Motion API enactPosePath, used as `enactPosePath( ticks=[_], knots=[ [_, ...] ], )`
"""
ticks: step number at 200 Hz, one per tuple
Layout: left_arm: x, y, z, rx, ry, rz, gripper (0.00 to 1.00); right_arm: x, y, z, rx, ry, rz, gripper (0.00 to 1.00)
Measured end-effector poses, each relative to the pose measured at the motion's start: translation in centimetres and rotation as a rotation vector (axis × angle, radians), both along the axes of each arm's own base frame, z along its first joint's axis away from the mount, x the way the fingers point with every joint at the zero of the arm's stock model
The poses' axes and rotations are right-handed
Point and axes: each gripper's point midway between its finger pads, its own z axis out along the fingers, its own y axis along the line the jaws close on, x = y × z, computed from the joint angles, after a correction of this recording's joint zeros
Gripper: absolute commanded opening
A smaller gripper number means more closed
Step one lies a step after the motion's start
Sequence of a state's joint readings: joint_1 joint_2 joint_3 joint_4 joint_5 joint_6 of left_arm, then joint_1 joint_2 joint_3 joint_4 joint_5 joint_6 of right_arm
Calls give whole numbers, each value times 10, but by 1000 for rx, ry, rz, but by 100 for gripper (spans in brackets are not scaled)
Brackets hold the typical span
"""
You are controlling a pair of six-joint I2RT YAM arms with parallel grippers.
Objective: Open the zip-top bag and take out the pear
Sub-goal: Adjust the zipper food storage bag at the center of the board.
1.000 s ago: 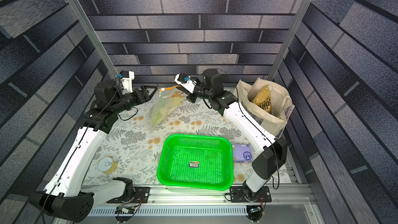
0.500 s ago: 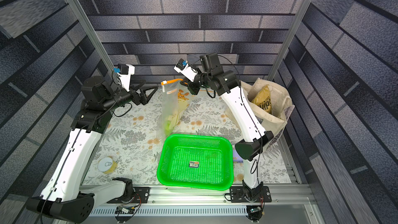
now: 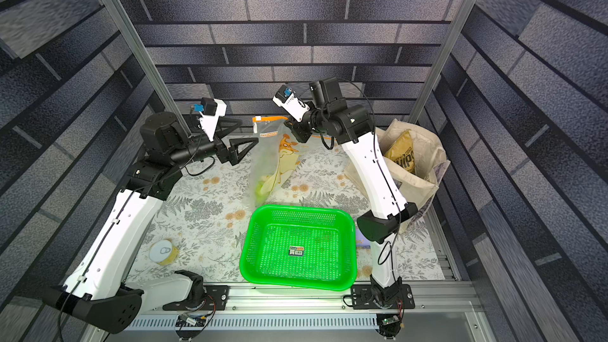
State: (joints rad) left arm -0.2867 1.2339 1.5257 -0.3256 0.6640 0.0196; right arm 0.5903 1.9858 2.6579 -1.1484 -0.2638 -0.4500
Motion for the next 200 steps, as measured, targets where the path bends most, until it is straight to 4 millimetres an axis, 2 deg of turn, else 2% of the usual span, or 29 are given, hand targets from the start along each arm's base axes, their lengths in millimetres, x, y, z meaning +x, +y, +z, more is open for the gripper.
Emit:
enactPosePath(
  ticks=[27,52,64,73,81,88,103,123,151,178,200],
  knots=[
    [26,0,-18,20,42,52,96,-3,2,-10,-8,34,14,0],
    [49,-2,-40,42,95,70,77,-5,4,-17,-12,58,31,0],
    [56,-4,-45,43,117,53,58,-6,5,-18,-12,65,37,0],
    [59,-6,-44,44,121,31,37,-6,5,-19,-11,69,40,0],
    [59,-8,-41,43,121,5,13,-6,5,-19,-10,71,40,1],
    [59,-10,-37,44,120,-16,6,-6,4,-19,-9,72,42,3],
    [55,-12,-26,47,105,-62,2,-5,2,-19,-7,72,38,11],
    [46,-11,-12,40,76,-120,0,-3,-4,-15,6,73,35,40],
    [35,-12,3,37,38,-213,0,-14,-9,-7,36,69,92,63],
    [32,-29,17,72,-9,-326,0,-28,-4,4,108,79,160,63],
    [32,-39,13,92,-13,-398,0,-33,5,20,185,62,211,61]
  ],
)
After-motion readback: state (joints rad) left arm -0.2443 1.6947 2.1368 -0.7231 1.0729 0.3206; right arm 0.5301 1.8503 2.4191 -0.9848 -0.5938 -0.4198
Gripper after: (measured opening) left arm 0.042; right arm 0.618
